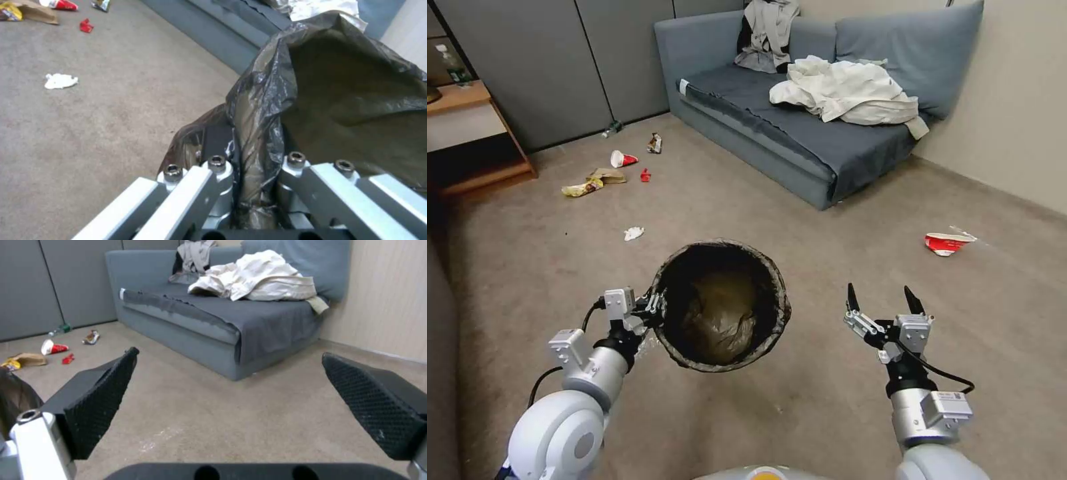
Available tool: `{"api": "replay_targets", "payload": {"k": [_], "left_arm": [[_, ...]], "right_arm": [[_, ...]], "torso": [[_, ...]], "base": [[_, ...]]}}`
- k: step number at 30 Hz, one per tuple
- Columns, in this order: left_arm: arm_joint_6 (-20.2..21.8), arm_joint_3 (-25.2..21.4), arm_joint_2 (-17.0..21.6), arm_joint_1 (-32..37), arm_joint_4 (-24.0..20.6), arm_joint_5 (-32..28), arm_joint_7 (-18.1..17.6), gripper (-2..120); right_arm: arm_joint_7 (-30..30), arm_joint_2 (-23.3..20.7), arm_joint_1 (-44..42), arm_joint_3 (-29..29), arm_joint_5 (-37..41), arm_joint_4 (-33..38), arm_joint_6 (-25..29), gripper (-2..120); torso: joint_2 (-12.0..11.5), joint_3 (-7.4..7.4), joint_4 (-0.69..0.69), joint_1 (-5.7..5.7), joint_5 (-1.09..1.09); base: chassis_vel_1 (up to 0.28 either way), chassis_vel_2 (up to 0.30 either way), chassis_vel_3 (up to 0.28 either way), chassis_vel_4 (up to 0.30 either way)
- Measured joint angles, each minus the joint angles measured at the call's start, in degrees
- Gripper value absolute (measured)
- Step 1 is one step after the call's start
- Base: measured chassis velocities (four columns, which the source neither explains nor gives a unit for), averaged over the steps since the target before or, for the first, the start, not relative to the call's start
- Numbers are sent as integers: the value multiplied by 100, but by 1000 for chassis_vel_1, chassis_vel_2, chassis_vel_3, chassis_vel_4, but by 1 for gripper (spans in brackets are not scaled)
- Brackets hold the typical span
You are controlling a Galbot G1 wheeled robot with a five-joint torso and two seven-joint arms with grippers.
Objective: Pick up the trash can from the floor.
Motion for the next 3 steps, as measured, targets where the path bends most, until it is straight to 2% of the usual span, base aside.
{"api": "replay_targets", "payload": {"k": [3], "left_arm": [[3,10,-18,-1,11,10,-2,5]], "right_arm": [[0,-2,9,1,8,-15,-1,100]], "torso": [[0,0,0,0,0]], "base": [[0,0,0,0]]}}
